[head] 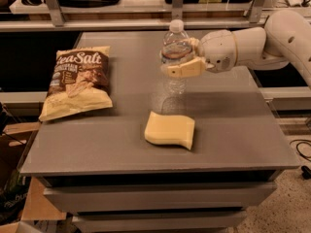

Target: Move water bottle near sponge

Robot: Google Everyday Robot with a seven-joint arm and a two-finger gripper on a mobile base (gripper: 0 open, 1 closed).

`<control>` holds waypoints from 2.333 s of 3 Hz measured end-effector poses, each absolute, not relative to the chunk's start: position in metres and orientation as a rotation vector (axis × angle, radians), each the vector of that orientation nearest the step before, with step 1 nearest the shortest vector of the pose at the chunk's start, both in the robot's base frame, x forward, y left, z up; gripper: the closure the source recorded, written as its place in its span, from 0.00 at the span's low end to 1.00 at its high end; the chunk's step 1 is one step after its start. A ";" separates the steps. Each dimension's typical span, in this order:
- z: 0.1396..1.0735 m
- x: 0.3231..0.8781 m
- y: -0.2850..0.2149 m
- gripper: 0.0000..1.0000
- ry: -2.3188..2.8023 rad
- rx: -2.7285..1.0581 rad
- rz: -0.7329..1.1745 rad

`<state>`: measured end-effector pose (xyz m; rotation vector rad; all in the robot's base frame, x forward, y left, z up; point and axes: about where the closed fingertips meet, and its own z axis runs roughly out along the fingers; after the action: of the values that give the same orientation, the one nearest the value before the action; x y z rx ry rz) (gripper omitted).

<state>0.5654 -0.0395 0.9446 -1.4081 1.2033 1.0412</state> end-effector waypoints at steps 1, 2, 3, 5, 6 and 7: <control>0.942 0.545 -0.034 1.00 1.182 -1.415 1.079; 0.939 0.530 -0.033 1.00 1.178 -1.410 1.111; 0.935 0.521 -0.036 1.00 1.185 -1.396 1.135; 0.927 0.517 -0.045 1.00 1.199 -1.350 1.164; 0.925 0.518 -0.046 1.00 1.204 -1.338 1.172; 0.923 0.518 -0.046 1.00 1.206 -1.333 1.178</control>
Offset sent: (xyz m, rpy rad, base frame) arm -0.0514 0.0014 -0.0104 0.0417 0.0538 0.0556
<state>0.5184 -0.0461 0.9235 -1.3334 1.2061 1.1777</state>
